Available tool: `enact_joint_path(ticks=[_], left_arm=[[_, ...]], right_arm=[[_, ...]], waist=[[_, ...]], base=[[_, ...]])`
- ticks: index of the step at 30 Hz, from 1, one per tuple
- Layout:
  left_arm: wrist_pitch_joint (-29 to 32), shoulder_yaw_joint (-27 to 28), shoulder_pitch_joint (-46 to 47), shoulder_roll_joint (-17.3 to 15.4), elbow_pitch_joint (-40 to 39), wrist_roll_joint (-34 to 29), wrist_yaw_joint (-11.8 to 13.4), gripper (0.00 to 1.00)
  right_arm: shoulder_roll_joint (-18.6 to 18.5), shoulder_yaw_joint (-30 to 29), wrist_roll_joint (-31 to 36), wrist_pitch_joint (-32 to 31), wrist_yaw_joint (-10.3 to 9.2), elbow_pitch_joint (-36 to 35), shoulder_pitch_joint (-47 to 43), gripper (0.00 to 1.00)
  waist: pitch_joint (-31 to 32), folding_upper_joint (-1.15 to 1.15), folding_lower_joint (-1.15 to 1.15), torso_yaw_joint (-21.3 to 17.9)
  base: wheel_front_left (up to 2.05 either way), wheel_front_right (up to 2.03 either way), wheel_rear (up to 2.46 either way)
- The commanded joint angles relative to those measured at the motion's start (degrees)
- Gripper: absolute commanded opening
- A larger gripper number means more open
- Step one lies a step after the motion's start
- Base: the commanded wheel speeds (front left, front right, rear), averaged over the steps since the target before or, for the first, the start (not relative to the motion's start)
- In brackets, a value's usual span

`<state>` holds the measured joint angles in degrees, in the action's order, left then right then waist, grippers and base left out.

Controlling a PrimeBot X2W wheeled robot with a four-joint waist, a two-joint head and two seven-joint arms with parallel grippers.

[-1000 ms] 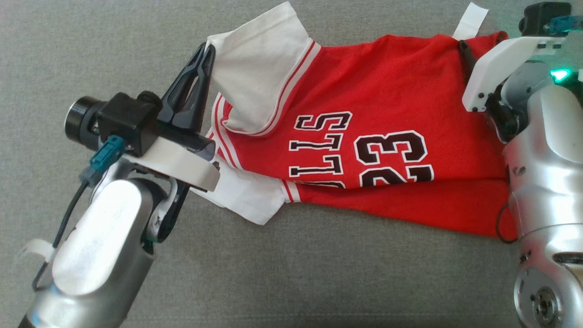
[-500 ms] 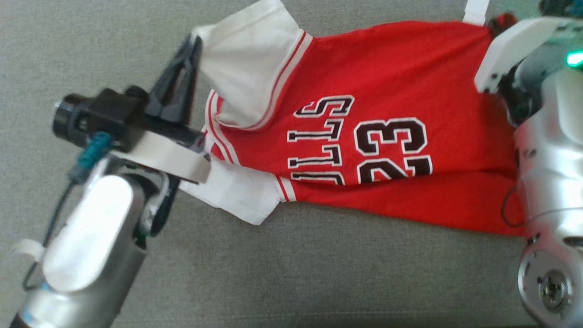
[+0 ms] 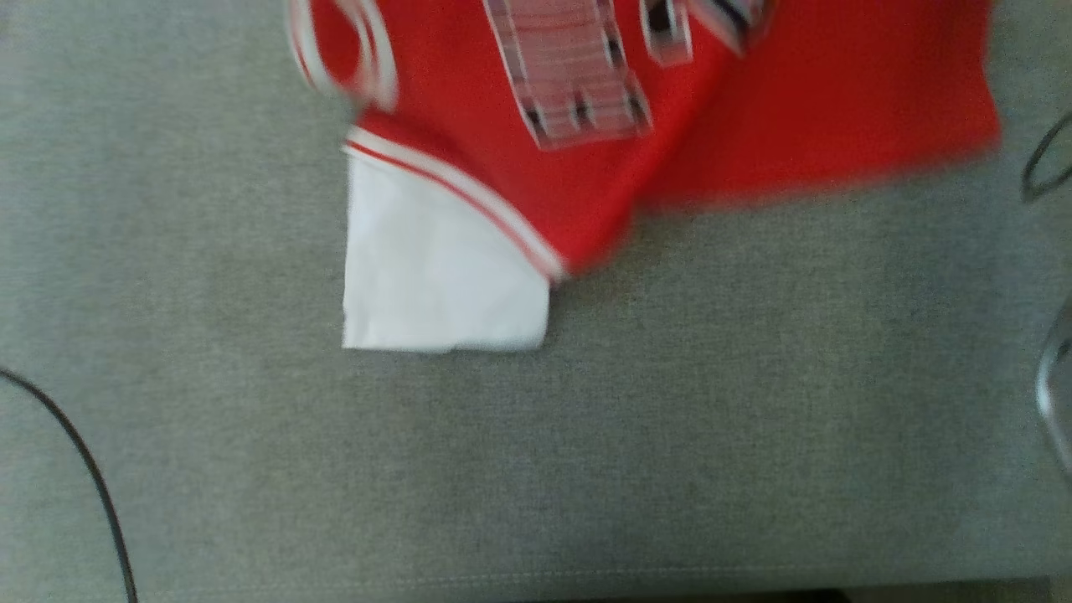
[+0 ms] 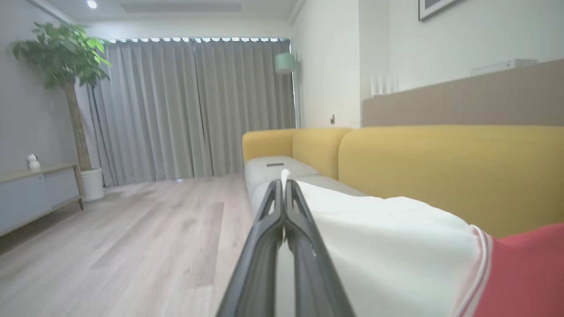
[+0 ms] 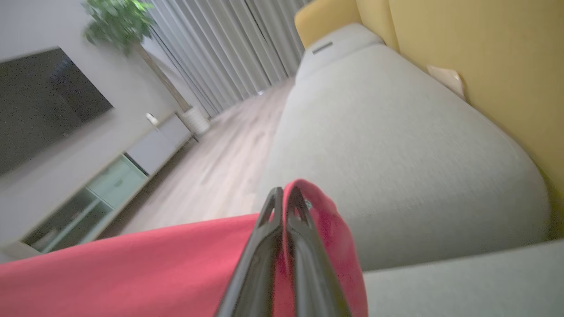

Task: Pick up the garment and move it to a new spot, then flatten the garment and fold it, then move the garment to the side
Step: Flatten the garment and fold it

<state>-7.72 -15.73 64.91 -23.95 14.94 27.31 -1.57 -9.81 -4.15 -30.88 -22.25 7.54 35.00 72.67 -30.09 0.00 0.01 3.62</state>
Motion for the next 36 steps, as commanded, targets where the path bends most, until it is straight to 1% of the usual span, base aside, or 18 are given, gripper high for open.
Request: enact_joint_path(ticks=[1,5,9,12,15,17,19,24,26,30,32,36], left_arm=[[-0.41,2.86,3.29,-3.63,-0.80,-0.39,0.09,0.00],[-3.33,2.86,16.68,-2.47,6.18,-2.08,-0.55,0.00],[-6.12,2.09,26.22,-1.34,11.08,-4.22,-1.87,0.00],[-7.04,1.42,30.55,-0.38,13.32,-5.67,-3.06,0.00],[-7.23,1.92,30.28,0.46,12.22,-6.10,-4.25,0.00],[-7.25,3.62,27.02,1.14,10.36,-5.57,-4.73,0.00],[-7.26,5.12,21.61,2.15,8.36,-4.66,-5.22,0.00],[-7.27,7.67,3.20,4.89,3.36,-2.03,-5.83,0.00],[-7.27,7.19,-4.67,5.28,0.55,-1.13,-5.88,0.00],[-7.27,9.16,-20.21,5.73,-6.23,0.63,-5.90,0.00],[-7.27,9.97,-27.47,5.85,-9.37,0.75,-5.90,0.00],[-7.27,10.94,-39.37,6.24,-12.73,-0.15,-5.91,0.00]], right_arm=[[0.20,0.33,-0.92,-0.22,-0.05,-2.56,2.67,0.00],[-2.36,1.97,-4.13,0.91,-0.05,-5.00,8.32,0.00],[-4.77,4.88,-6.43,3.20,-0.05,-6.06,12.89,0.00],[-7.30,7.49,-7.53,5.12,-0.05,-6.66,14.73,0.00],[-9.69,11.06,-9.28,6.06,-0.05,-7.31,14.12,0.00],[-10.95,13.29,-11.08,6.85,-0.05,-7.75,12.31,0.00],[-12.18,15.77,-12.80,8.17,-0.05,-8.06,9.40,0.00],[-14.75,22.06,-16.75,11.65,-0.05,-7.24,-0.74,0.00],[-15.41,24.08,-18.68,13.00,-0.05,-7.11,-5.55,0.00],[-16.80,26.11,-24.35,15.39,-0.05,-8.73,-15.10,0.00],[-18.16,26.52,-26.99,16.74,-0.05,-10.27,-19.76,0.00],[-20.93,27.08,-31.24,18.89,-0.05,-13.09,-28.90,0.00]], waist=[[-1.98,0.00,-0.01,-0.75],[-4.21,0.00,-0.01,-1.09],[-5.26,0.00,-0.01,-0.99],[-5.80,0.00,-0.01,-0.49],[-6.24,0.00,-0.01,0.09],[-6.50,0.00,-0.01,0.46],[-6.34,0.00,-0.01,0.89],[-4.43,0.00,-0.01,1.69],[-2.97,0.00,-0.01,1.82],[0.36,0.00,-0.01,1.67],[2.20,0.00,-0.01,1.74],[5.75,0.00,-0.01,1.90]], base=[[0.00,0.00,0.00],[0.00,0.00,0.00],[0.00,0.00,0.00],[0.00,0.00,0.00],[0.00,0.00,0.00],[0.00,0.00,0.00],[0.00,0.00,0.00],[0.00,0.00,0.00],[0.00,0.00,0.00],[0.00,0.00,0.00],[0.00,0.00,0.00],[0.00,0.00,0.00]])
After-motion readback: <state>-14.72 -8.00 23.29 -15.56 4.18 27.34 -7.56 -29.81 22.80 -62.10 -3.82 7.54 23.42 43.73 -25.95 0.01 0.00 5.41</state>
